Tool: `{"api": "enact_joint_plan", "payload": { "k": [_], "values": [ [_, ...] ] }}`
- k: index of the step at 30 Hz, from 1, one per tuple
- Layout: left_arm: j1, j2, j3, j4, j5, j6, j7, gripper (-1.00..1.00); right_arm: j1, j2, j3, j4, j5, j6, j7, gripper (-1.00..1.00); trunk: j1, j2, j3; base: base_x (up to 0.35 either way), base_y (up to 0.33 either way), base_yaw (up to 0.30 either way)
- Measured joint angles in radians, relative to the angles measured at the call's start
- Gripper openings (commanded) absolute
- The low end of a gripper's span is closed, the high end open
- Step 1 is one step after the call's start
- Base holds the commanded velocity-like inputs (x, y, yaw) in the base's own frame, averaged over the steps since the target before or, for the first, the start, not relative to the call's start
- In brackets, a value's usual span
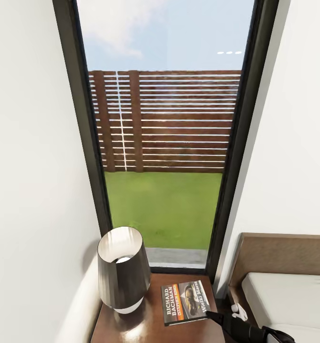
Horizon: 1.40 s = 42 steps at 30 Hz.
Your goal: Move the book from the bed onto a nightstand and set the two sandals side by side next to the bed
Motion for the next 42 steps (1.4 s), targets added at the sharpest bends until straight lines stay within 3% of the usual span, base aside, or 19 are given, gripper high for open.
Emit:
{"api": "enact_joint_plan", "payload": {
  "k": [9,16,28,42],
  "values": [
    [0.000,0.000,0.002,0.002,0.000,-0.040,0.002,1.00,0.000,-0.001,-0.001,0.000,-0.001,0.000,0.002,-1.00,0.000,0.000,0.000,0.000,0.000,0.000],
    [0.000,0.000,0.003,0.003,0.001,-0.051,0.002,1.00,0.001,-0.001,-0.001,0.000,0.000,0.000,0.001,-1.00,0.027,-0.047,-0.020,0.000,0.000,0.000],
    [0.000,0.000,0.003,0.000,0.001,-0.065,0.002,1.00,0.001,0.000,0.001,0.000,0.000,0.000,0.000,-1.00,0.027,-0.048,-0.020,0.000,0.000,0.000],
    [0.000,0.000,0.003,0.001,0.001,-0.080,0.001,1.00,0.001,0.000,0.002,0.000,-0.001,0.000,0.001,-1.00,0.080,-0.146,-0.064,0.000,0.000,0.000]
  ]
}}
